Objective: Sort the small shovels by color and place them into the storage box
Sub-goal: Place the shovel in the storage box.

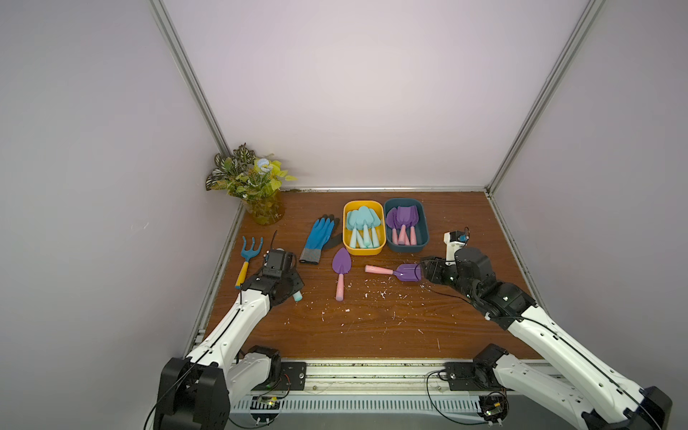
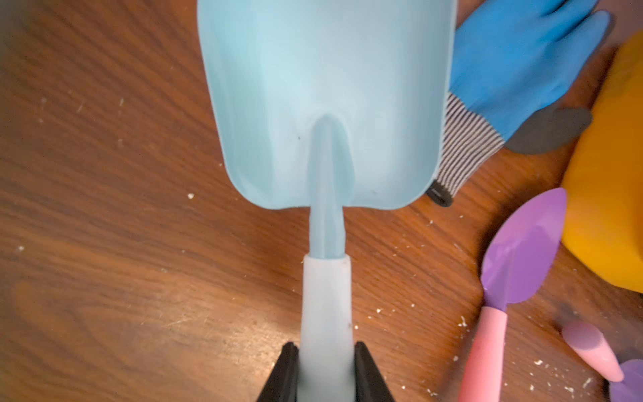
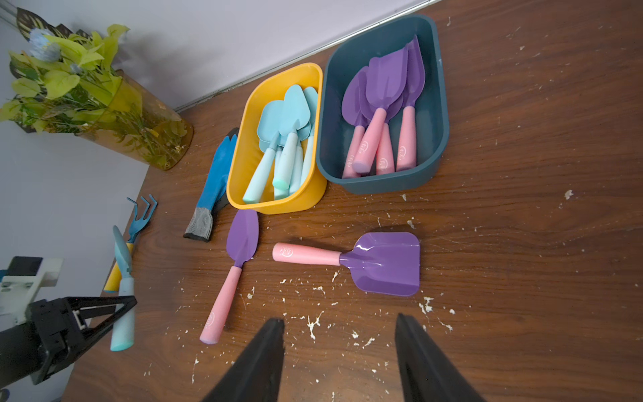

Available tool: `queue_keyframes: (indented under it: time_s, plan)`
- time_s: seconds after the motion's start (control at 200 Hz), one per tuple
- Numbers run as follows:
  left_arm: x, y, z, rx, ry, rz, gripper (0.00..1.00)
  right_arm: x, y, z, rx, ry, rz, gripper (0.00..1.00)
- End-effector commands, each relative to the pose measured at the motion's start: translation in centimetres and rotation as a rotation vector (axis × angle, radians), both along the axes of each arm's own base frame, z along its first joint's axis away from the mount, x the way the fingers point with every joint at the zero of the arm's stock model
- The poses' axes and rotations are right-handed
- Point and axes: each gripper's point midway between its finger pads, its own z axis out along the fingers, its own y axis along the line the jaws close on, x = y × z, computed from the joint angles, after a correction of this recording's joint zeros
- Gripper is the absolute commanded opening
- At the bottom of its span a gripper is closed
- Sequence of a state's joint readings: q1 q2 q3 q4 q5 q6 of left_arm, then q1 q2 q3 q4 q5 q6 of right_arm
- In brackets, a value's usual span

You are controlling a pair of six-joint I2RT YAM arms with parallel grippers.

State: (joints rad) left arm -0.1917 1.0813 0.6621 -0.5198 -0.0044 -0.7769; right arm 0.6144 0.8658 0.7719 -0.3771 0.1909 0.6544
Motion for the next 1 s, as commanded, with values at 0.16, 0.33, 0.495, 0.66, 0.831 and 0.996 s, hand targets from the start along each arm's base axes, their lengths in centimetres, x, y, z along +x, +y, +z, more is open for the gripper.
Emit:
queue_keyframes:
  time_s: [0.16,0.33,0.495,0.66,0.831,0.996]
  plan:
    - [3.2,-3.3,3.3,0.084,-0.081,-0.171,0.10,0.4,-0.6,1.3,-0.008,-0.028,-0.044,0.57]
    - [5.5,-6.9,5.1,0.108,-0.110,-0.267,0.10,0.6,-0.7,1.3,-0.035,-0.037,-0.038,0.57]
    - [8.1,-10.5,5.9,0.118,-0.105,-0.355,0.09,0.2,-1.0,1.4,-0.041,-0.046,-0.036,0.57]
    - [11.2,-14.6,7.1,0.144,-0.098,-0.451,0.08,-0.3,-2.0,1.5,-0.066,-0.064,-0.053,0.57]
    - [14.6,-18.2,8.9,0.128,-0.125,-0.516,0.08,-0.5,-2.4,1.6,-0.081,-0.081,-0.052,0.57]
    - [16.9,-20.7,8.7,0.110,-0.122,-0.562,0.07,-0.8,-2.1,1.7,-0.060,-0.086,-0.033,0.57]
